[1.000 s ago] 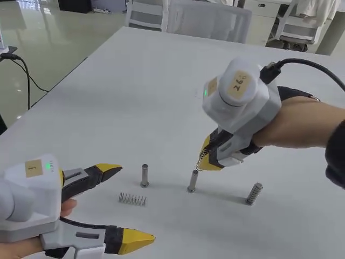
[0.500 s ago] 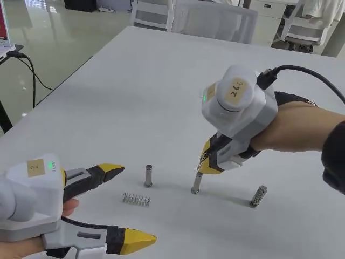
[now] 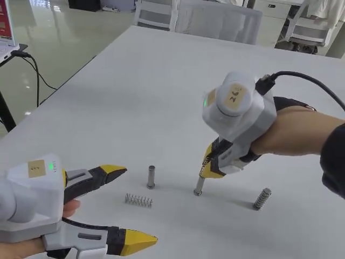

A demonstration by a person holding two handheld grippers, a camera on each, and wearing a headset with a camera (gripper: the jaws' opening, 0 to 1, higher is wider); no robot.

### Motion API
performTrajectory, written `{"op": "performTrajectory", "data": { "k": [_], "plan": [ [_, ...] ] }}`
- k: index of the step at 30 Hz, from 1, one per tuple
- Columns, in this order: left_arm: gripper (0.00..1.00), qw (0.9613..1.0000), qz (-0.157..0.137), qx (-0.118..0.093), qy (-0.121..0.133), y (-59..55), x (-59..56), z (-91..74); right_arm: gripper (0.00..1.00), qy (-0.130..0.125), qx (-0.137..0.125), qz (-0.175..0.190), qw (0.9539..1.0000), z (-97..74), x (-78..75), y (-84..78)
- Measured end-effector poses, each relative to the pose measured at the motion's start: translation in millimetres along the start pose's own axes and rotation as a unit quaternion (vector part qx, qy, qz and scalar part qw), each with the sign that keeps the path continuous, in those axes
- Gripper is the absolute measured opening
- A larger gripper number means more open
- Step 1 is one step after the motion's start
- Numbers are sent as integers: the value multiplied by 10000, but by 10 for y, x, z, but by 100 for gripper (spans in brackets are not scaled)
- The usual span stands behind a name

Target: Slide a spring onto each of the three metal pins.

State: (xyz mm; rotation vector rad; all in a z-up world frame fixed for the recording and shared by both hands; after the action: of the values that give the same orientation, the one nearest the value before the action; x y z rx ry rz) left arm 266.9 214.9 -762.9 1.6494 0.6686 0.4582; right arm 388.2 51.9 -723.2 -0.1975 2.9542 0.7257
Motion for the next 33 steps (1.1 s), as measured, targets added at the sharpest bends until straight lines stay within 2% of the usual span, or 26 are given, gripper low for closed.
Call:
{"op": "performTrajectory", "data": {
  "k": [15, 33],
  "plan": [
    [81, 10000, -18, 20, 9, -20, 7, -12, 8, 123, 167, 59, 9998, 189, -14, -64],
    [80, 10000, -30, 80, -13, -33, -2, 11, 8, 272, 316, 253, 9988, 424, 2, -226]
  ]
}}
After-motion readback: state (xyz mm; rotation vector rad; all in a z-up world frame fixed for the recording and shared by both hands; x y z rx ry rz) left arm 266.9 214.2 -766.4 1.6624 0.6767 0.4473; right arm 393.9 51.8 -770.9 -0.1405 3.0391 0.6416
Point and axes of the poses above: the centre of the closed fingertips' face, and the gripper's own axes: z roughly forward along the fingers, x roughly to its left, y roughly out of its top, the point moved 8 cm from there along -z, roughly backward along the fingers, and after that the axes turned 5 degrees about -x, right-handed, at the moved point
